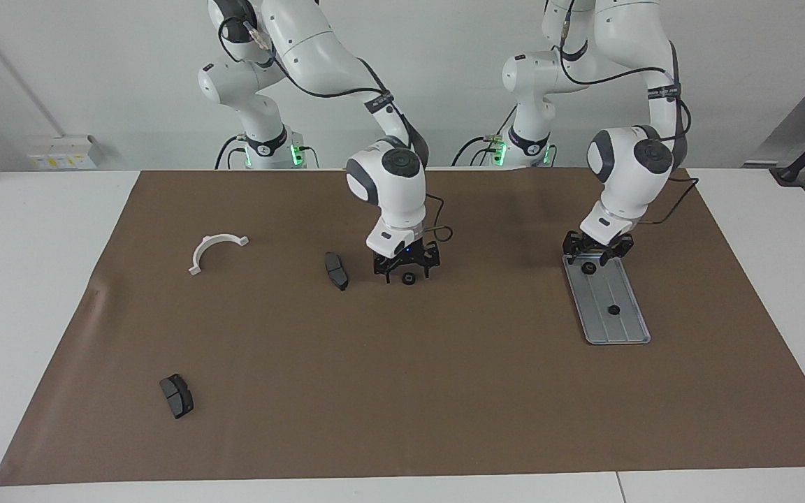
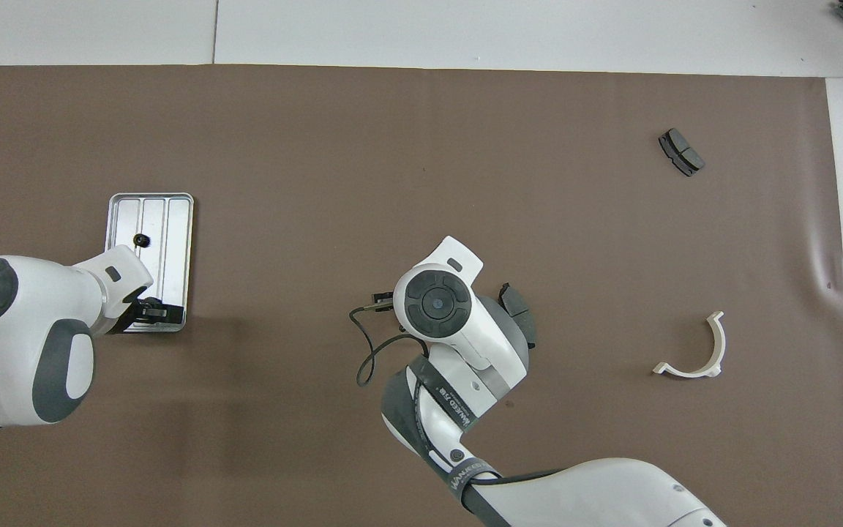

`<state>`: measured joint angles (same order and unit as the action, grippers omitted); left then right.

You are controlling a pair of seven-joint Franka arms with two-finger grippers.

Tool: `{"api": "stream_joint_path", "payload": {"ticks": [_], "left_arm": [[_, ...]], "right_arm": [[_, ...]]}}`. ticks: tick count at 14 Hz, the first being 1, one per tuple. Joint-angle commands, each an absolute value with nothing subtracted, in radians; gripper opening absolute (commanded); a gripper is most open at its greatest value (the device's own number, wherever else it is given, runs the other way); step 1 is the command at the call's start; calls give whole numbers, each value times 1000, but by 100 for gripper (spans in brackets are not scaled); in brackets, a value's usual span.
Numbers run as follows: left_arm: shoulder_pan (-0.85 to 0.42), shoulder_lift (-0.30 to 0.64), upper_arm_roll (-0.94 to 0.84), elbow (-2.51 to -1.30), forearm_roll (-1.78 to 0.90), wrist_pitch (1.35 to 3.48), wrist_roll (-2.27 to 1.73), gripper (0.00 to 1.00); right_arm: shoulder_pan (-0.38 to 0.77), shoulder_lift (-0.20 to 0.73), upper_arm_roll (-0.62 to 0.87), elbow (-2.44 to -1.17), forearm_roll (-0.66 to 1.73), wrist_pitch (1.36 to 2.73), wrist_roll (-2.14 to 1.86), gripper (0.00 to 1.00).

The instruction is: Place bearing gear from tray to pile

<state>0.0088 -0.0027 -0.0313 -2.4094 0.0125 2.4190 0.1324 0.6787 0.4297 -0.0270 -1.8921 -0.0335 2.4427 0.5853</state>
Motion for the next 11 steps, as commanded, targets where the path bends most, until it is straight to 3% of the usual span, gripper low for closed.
{"api": "stream_joint_path", "payload": {"ticks": [1, 11], "left_arm": [[38, -51, -40, -2462, 14, 2442, 149, 75], [54, -12, -41, -2468, -15, 2523, 137, 66]], "right_arm": [[699, 442, -29, -1893, -58, 2468, 609, 89], [701, 440, -29, -1904, -86, 2467, 607, 52]]}}
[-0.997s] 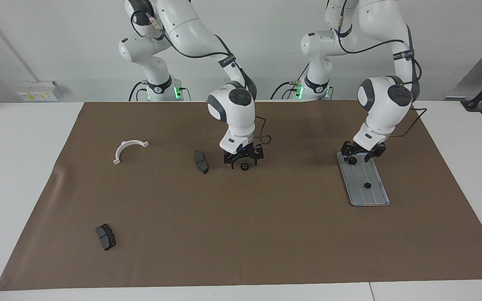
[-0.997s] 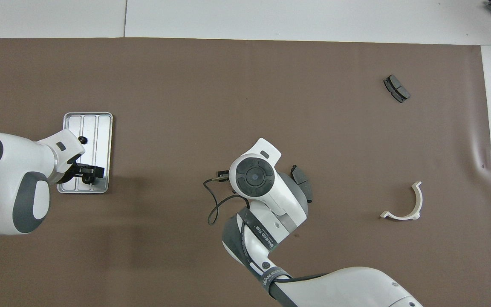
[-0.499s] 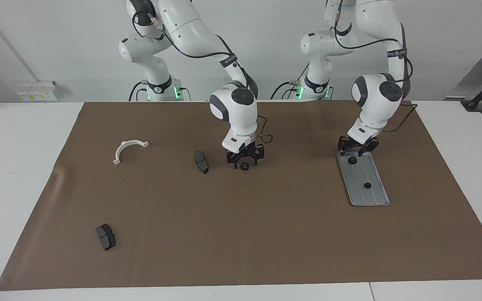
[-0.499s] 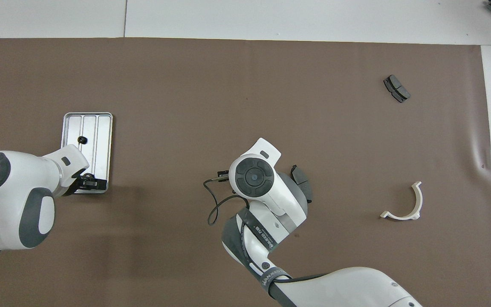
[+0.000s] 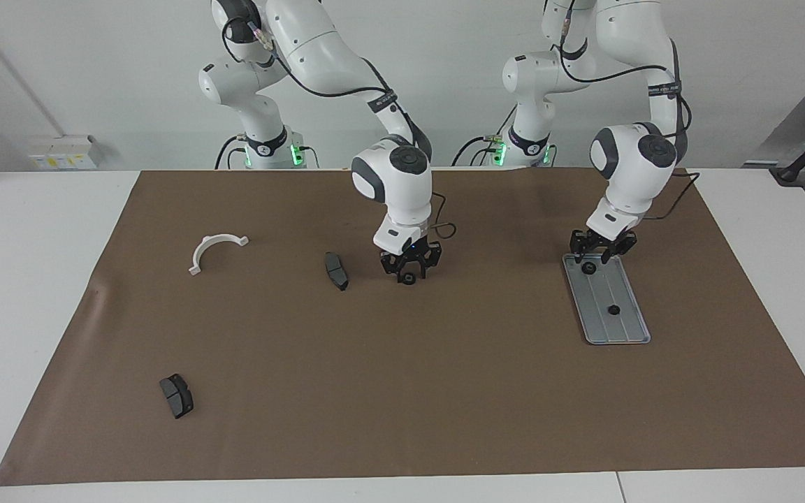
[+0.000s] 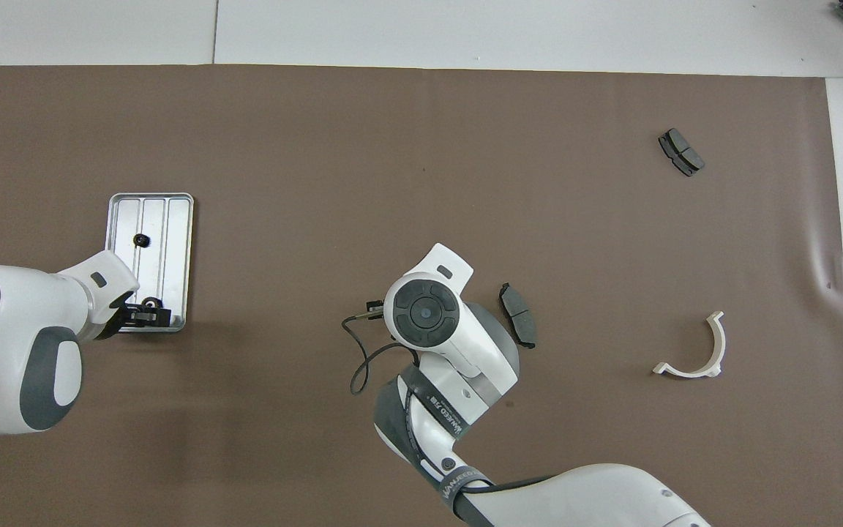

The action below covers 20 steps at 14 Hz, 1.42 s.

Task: Place bearing gear from tray to pile
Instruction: 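Carry the gear with the right gripper beside the dark pad and release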

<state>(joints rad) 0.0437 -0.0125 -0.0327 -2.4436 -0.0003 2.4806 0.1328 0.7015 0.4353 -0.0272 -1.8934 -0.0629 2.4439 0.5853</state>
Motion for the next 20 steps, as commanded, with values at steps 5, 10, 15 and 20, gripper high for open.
{"api": "stream_joint_path", "payload": {"ticks": [5, 10, 15, 20], "left_arm": [[44, -9, -41, -2491, -17, 2551, 98, 57], [41, 6, -41, -2490, -17, 2566, 91, 42], [41, 15, -43, -2473, -17, 2580, 87, 21], [28, 77, -44, -2266, -21, 2446, 74, 8]], "right_arm": [[704, 439, -31, -1881, -106, 2456, 614, 0], [667, 341, -47, -1847, -107, 2324, 652, 0], [459, 224, -48, -1853, -107, 2194, 484, 0], [228, 213, -46, -1897, -89, 2198, 206, 0]]}}
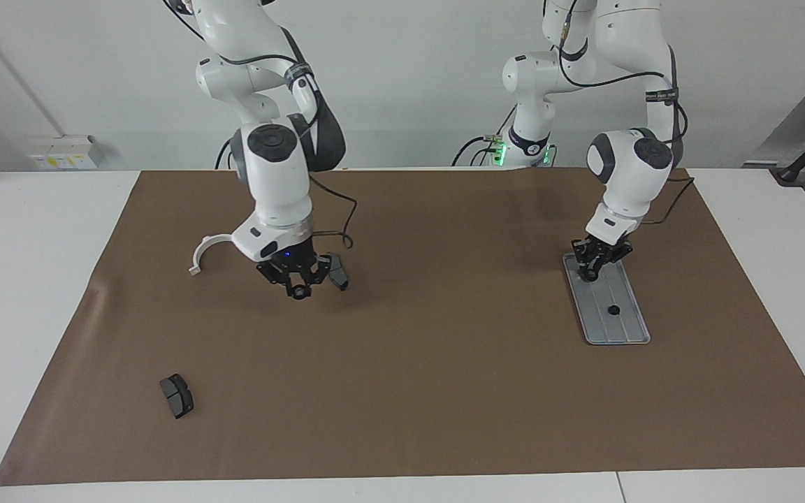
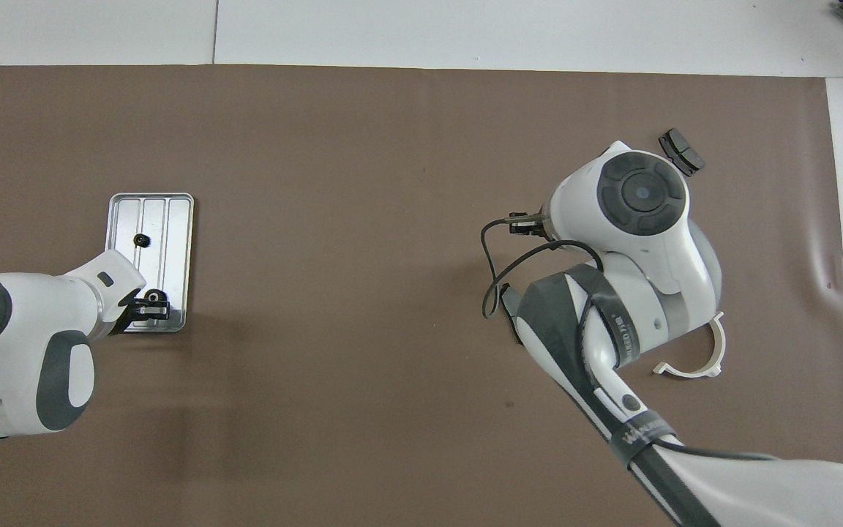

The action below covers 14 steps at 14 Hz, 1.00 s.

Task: Place bearing gear from tray to pile
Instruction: 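Carry the gear with the right gripper beside the dark pad and release, then carry a second gear with the left gripper to mid-table and release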

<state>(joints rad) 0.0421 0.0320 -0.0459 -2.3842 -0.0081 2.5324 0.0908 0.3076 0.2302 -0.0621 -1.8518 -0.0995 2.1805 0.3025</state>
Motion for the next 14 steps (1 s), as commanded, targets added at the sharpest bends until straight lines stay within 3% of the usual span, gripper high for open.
{"api": "stream_joint_path", "payload": {"ticks": [1, 3, 6, 12, 13, 14], "left_arm": [[28, 89, -46, -2211, -34, 2400, 63, 6], [-17, 116, -51, -2125, -52, 2338, -18, 6], [-159, 118, -48, -2111, -52, 2312, -248, 6], [-478, 124, -46, -2089, -48, 2307, -734, 6], [-509, 149, -46, -2067, -45, 2307, -780, 6], [-534, 191, -46, -2015, -44, 2303, -826, 6]], "right_arm": [[174, 215, -45, -1914, -86, 2201, 140, 0], [79, 225, -44, -1937, -51, 2241, 7, 0], [5, 236, -44, -2005, -9, 2334, -96, 0], [-32, 323, -44, -2023, -8, 2442, -98, 1], [-32, 343, -44, -2023, -8, 2474, -95, 17], [-31, 348, -44, -2020, -8, 2480, -95, 52]]}}
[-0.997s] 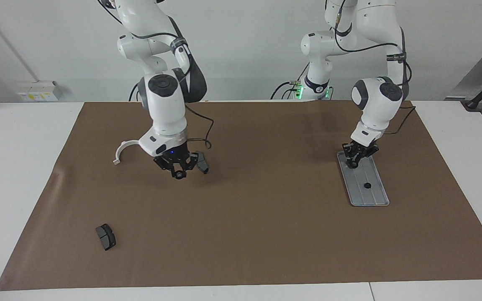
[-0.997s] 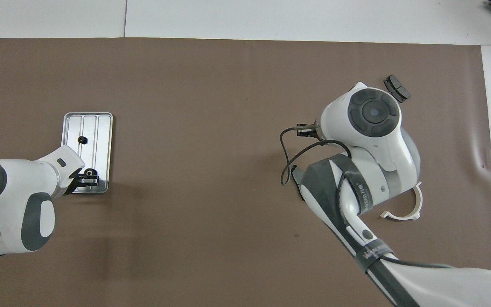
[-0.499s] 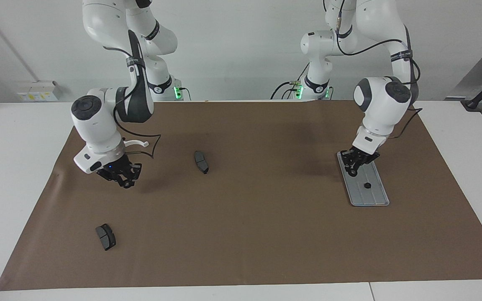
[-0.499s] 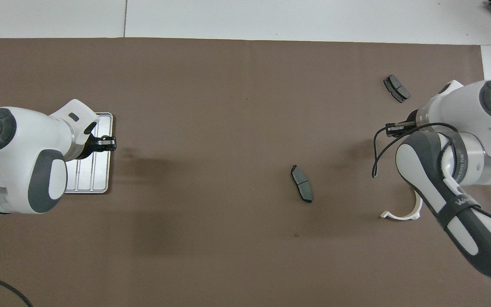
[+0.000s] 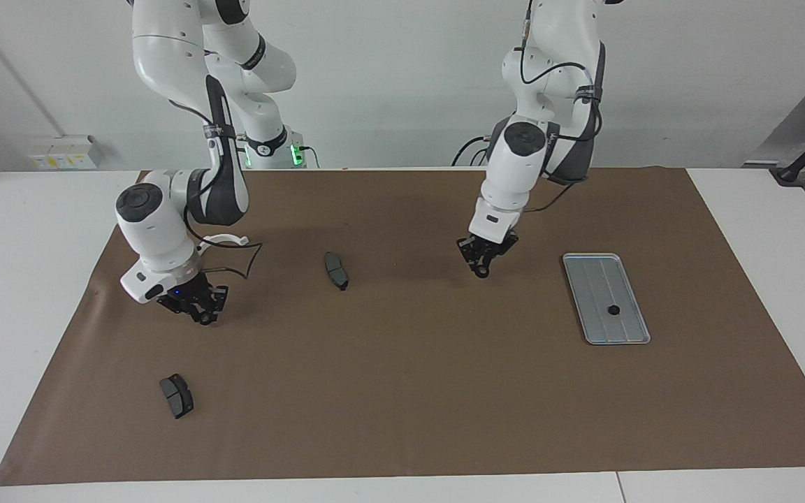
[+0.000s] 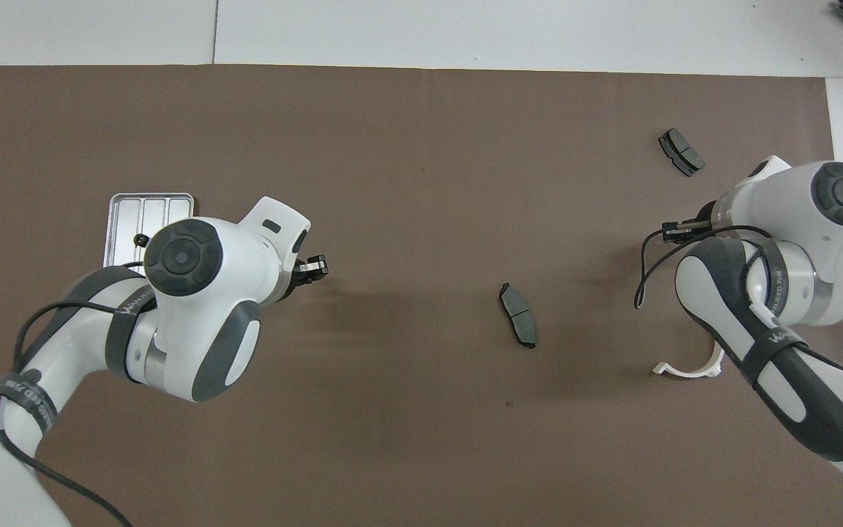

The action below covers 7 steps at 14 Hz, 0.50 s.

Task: Place bearing gear from tray to pile
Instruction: 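Carry a second gear with the left gripper to mid-table and release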

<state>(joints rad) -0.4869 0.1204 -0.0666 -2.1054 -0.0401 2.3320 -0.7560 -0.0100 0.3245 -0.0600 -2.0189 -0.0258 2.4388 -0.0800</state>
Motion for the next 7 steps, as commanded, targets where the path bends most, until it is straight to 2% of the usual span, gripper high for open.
{"api": "stream_joint_path", "payload": {"ticks": [1, 3, 7], "left_arm": [[-561, 257, -45, -1946, -43, 2303, -877, 6], [-584, 371, -44, -1826, -37, 2302, -948, 6], [-589, 462, -44, -1711, -38, 2304, -950, 6]], "right_arm": [[-31, 347, -44, -2016, -8, 2474, -95, 99], [-22, 313, -41, -2003, -8, 2453, -94, 100], [44, 218, -28, -1953, -9, 2311, -11, 100]]}}
